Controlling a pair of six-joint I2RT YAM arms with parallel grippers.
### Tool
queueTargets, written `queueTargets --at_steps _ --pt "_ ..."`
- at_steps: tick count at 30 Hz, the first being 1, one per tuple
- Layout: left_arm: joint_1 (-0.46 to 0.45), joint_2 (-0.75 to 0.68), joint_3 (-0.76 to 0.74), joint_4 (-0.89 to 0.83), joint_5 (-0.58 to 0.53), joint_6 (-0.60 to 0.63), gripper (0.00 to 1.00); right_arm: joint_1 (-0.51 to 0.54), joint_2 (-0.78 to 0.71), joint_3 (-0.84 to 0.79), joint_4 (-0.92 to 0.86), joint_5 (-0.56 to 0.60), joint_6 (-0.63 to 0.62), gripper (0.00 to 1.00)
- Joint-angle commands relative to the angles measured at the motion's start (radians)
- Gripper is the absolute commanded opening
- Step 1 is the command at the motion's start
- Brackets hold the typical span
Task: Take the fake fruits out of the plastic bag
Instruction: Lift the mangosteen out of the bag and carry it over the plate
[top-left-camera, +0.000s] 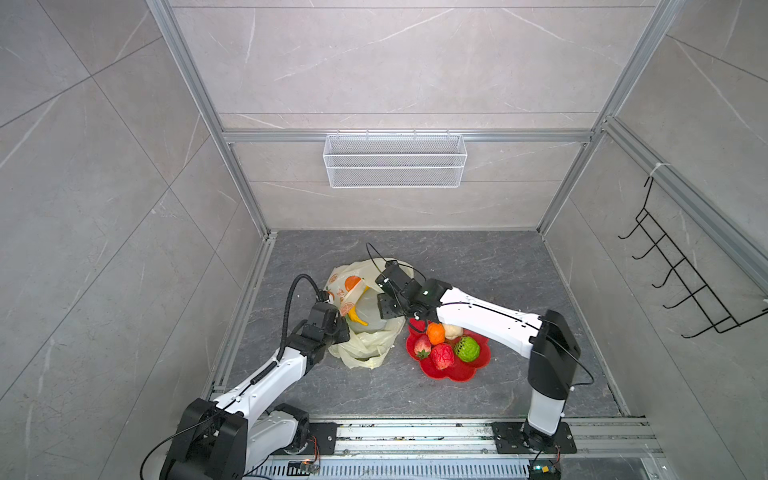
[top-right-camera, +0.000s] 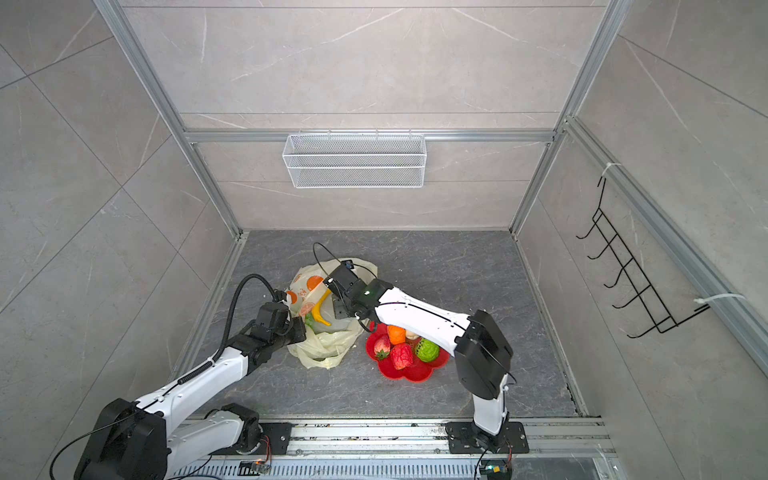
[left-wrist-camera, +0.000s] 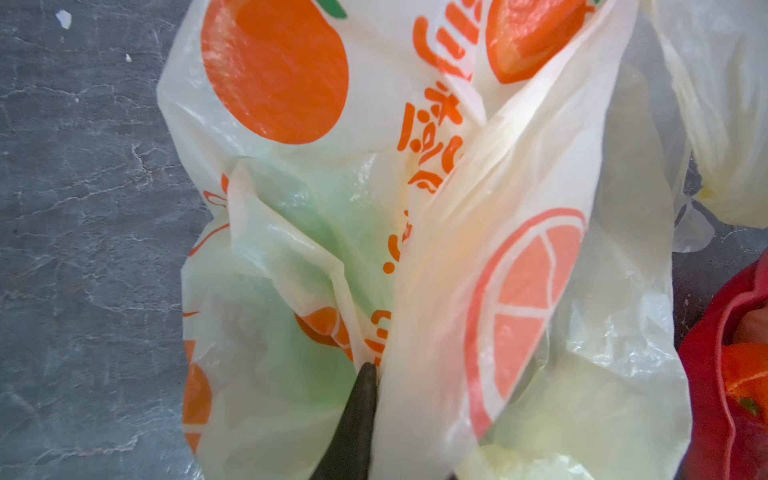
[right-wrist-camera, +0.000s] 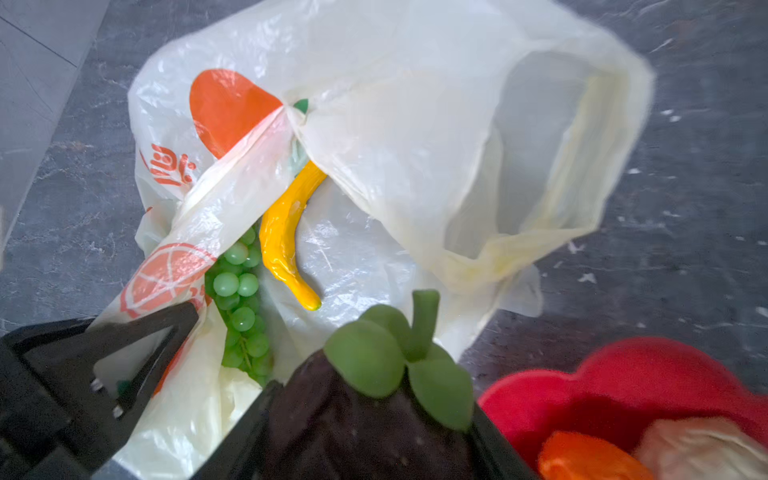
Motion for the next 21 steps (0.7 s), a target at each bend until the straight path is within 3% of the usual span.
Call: queueTargets --at_steps 1,5,12,21 --pt "-0.003 -0.013 0.013 0.011 -0.001 0.027 0.14 -0.001 -0.106 -0.079 -0.103 0.085 -0.014 0.58" --pt "-0.003 -0.014 0.007 0.026 -0.001 0.027 0.14 -0.022 -0.212 -0.166 -0.185 0.134 -0.008 0.58" --pt "-0.003 0.004 0.016 0.021 0.011 0.031 0.13 -0.154 -0.383 -0.367 -0.188 0.079 -0.004 0.58" --pt "-0.004 0.005 0.017 0.023 0.008 0.034 0.13 -0.320 -0.340 -0.478 -0.176 0.082 0.004 0.58"
